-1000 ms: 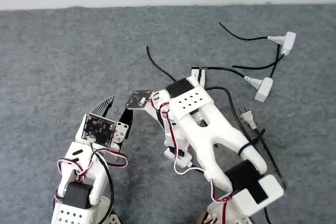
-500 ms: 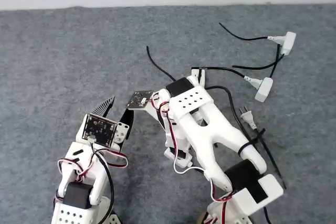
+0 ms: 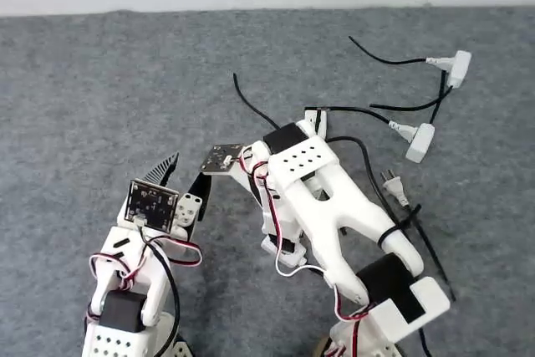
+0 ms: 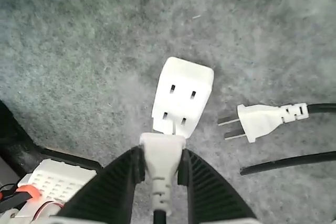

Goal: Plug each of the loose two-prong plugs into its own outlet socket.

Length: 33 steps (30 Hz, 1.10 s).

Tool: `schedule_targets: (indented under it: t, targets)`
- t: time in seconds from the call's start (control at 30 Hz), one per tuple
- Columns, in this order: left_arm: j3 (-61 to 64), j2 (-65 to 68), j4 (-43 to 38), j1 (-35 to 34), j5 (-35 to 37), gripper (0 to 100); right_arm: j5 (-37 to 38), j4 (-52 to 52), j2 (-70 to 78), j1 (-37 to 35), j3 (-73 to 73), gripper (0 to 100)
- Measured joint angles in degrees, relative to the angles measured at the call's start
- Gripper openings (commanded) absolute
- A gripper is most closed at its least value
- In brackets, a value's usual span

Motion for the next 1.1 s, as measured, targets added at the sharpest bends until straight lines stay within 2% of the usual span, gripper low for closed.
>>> schedule_targets:
  t: [0.33,0.53,0.73,0.93,1.1]
  targets:
    - [-0.35,-0.18,-1.32,-1.23,0.53,16,0.18,5.27,-1.76,0.79,-6.68,0.9]
    - [-0.35,-0.18,-1.67,-1.23,0.53,16,0.18,5.27,-1.93,5.10,-7.74,0.9]
    - [-0.35,-0.18,-2.55,-1.67,0.53,16,0.26,5.36,-2.29,5.01,-7.74,0.9]
    - [-0.35,-0.18,-4.22,-7.65,4.66,16,0.18,4.75,-2.29,4.57,-2.02,0.9]
    - [-0.35,-0.18,-4.31,-8.79,6.51,16,0.18,1.67,-2.29,2.20,2.29,0.9]
